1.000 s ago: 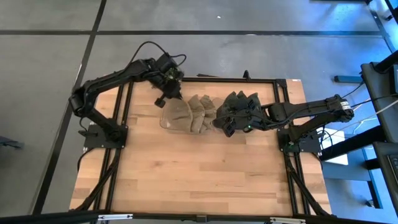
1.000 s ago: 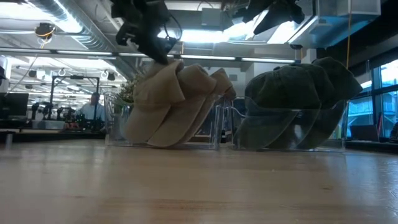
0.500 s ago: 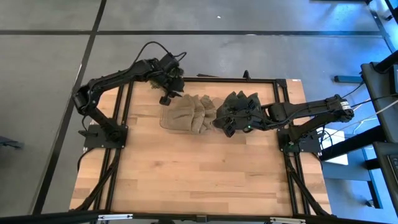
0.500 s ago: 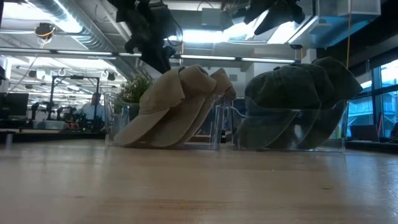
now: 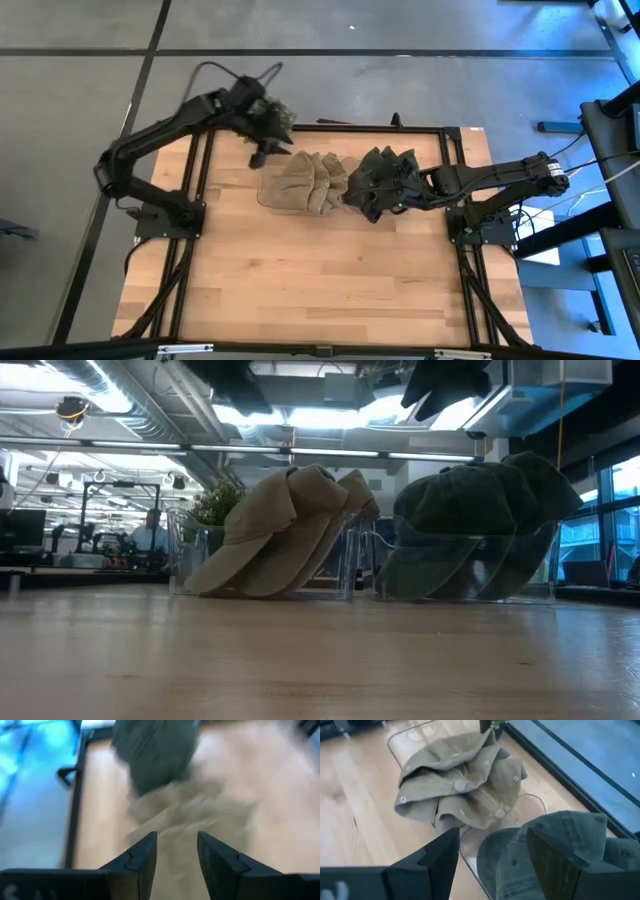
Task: Pick & Place hat
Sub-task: Return to Home Position
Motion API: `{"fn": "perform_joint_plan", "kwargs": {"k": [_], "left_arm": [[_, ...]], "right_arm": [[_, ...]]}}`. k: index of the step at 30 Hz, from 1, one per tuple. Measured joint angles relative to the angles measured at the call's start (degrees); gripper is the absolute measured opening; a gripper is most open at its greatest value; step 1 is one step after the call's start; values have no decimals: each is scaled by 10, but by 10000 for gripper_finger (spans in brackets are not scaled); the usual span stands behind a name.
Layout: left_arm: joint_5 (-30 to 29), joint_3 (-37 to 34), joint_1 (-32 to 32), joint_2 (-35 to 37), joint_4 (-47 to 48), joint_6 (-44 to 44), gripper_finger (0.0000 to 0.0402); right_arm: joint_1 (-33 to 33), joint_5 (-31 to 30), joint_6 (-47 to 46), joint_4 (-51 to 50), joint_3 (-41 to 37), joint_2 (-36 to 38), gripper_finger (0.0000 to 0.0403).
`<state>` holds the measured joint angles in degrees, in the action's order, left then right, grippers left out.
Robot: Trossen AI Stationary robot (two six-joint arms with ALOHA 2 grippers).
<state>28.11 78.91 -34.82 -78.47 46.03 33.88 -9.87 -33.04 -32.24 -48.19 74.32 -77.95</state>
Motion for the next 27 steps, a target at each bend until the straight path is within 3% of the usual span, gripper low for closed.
{"fn": "perform_joint_plan", "kwargs": {"k": [3, 8, 12, 18, 22, 27], "left_arm": [[78, -4, -7, 51, 2, -71, 135], [77, -70, 16, 164, -34, -174, 138], [-3, -169, 59, 283, -158, -290, 138], [-113, -332, 147, 454, -338, -431, 135], [-201, -429, 205, 530, -413, -466, 136], [-299, -515, 271, 574, -465, -482, 138]], "right_arm": [[-7, -14, -16, -1, 0, 0, 232], [-37, -9, -5, -7, -35, 39, 232], [-63, -2, -19, 44, -123, 124, 232], [-93, 55, 32, 183, -227, 281, 232], [-105, 134, 77, 240, -286, 370, 232], [-108, 214, 100, 344, -382, 452, 232]]}}
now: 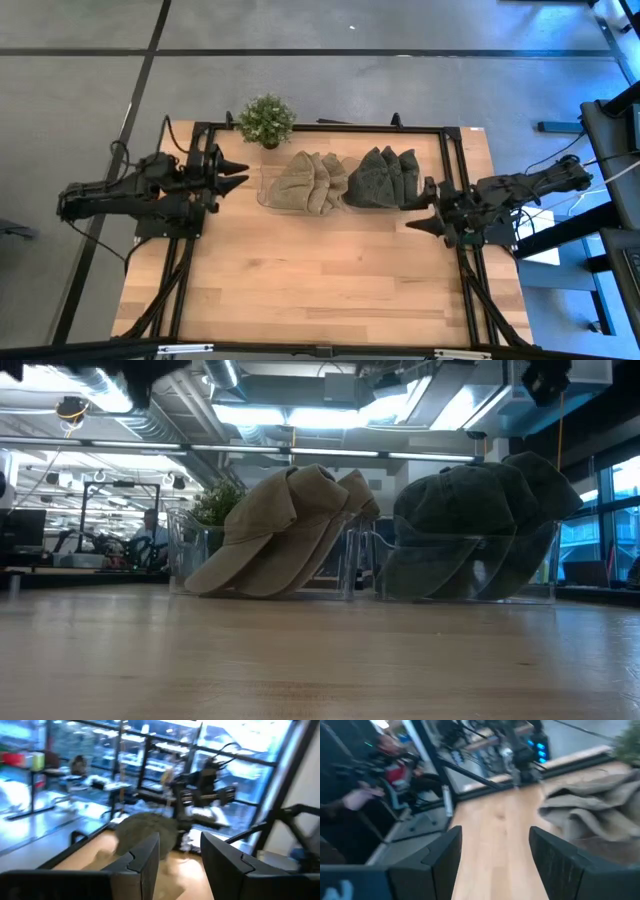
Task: Pick & Place hat
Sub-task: Return to Home Position
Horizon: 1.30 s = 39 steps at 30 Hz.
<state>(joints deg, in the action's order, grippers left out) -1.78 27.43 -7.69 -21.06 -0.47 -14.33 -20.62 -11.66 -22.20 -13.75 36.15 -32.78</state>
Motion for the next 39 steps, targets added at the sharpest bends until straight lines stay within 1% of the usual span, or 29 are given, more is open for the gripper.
{"fn": "perform_joint_plan", "kwargs": {"k": [4, 6, 10, 12, 16, 21, 26, 33, 36, 39], "left_arm": [[-88, -34, 36, 12, -2, 3, 139], [-104, -50, 48, 15, -23, 10, 139], [-74, -87, 66, 15, -75, 21, 139], [-76, -109, 69, 15, -90, 21, 139], [-77, -142, 69, 33, -93, 16, 139], [-76, -170, 69, 79, -100, 22, 139], [-77, -199, 68, 143, -96, 22, 139], [-85, -250, 68, 209, -92, 3, 139], [-90, -270, 68, 210, -93, -13, 139], [-91, -270, 68, 209, -89, -20, 139]], "right_arm": [[0, 14, 2, 62, -77, 49, 232], [0, 23, 2, 77, -109, 71, 232], [0, 58, 18, 139, -158, 113, 232], [0, 58, 33, 157, -176, 135, 232], [0, 59, 43, 160, -205, 184, 232], [0, 77, 27, 166, -245, 238, 232], [0, 76, 38, 189, -286, 282, 232], [0, 68, 44, 205, -324, 328, 232], [0, 68, 47, 222, -331, 327, 232], [0, 68, 48, 243, -340, 327, 232]]}}
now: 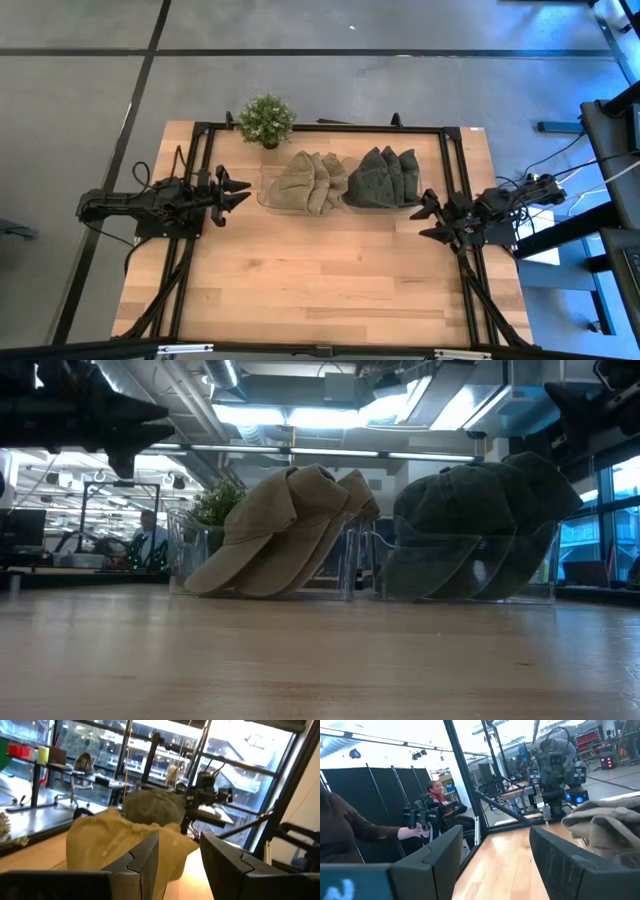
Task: Pick & Place hat
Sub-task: Return to Home Position
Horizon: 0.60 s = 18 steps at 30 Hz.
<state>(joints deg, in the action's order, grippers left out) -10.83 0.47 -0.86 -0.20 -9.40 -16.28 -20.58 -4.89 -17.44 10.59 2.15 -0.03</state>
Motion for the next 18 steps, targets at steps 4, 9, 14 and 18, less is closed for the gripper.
{"fn": "perform_joint_plan", "kwargs": {"k": [4, 9, 14, 18], "left_arm": [[0, 0, 0, 2, 1, 13, 138], [1, 0, 0, 2, 10, 22, 138], [-24, 0, 0, 2, 23, 26, 137], [-45, 0, 0, 2, 43, 42, 139]], "right_arm": [[0, 0, 0, 17, -18, 0, 232], [0, 0, 13, 17, -18, 0, 232], [0, -4, 19, -16, -18, 0, 232], [0, -66, 42, -66, -18, 0, 232]]}}
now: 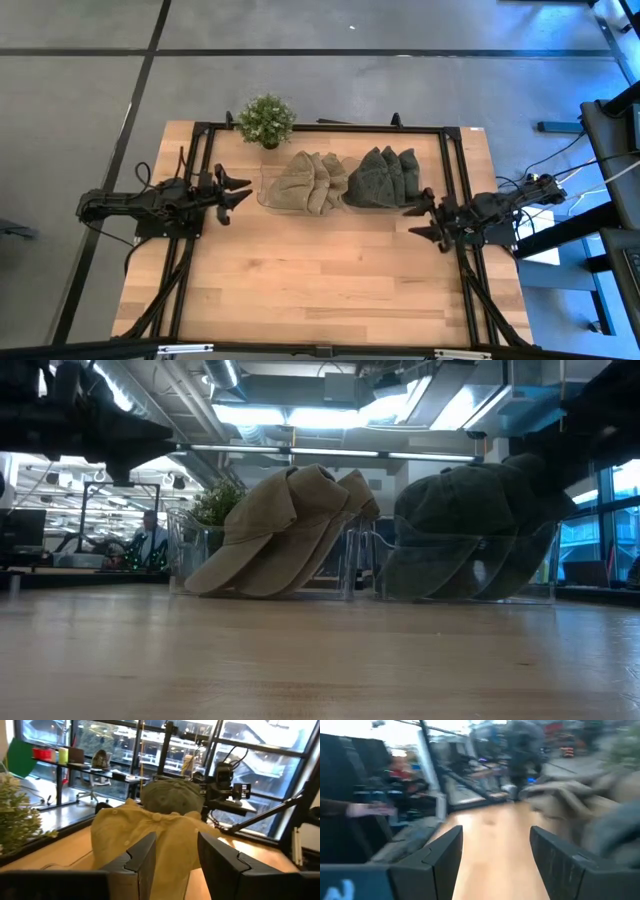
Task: Pick & Place hat
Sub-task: Return to Home Position
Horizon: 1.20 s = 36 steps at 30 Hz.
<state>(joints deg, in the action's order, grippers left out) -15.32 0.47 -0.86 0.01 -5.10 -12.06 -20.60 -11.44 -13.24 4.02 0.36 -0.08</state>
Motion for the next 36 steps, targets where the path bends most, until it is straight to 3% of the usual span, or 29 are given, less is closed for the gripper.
{"fn": "perform_joint_plan", "kwargs": {"k": [5, 12, 19, 24, 36], "left_arm": [[-18, 0, 0, 0, 7, 36, 136], [-17, 0, 0, 0, 7, 104, 134], [-17, 0, 0, 0, 7, 109, 134], [-17, 0, 0, 0, 7, 109, 134], [-17, 0, 0, 0, 6, 144, 134]], "right_arm": [[1, -71, 18, -3, 0, -1, 232], [1, -56, 35, -4, 0, -5, 232], [1, -54, 149, -5, 0, -36, 232], [11, -83, 124, -3, 0, -45, 232], [48, -84, 122, -2, 0, -42, 232]]}}
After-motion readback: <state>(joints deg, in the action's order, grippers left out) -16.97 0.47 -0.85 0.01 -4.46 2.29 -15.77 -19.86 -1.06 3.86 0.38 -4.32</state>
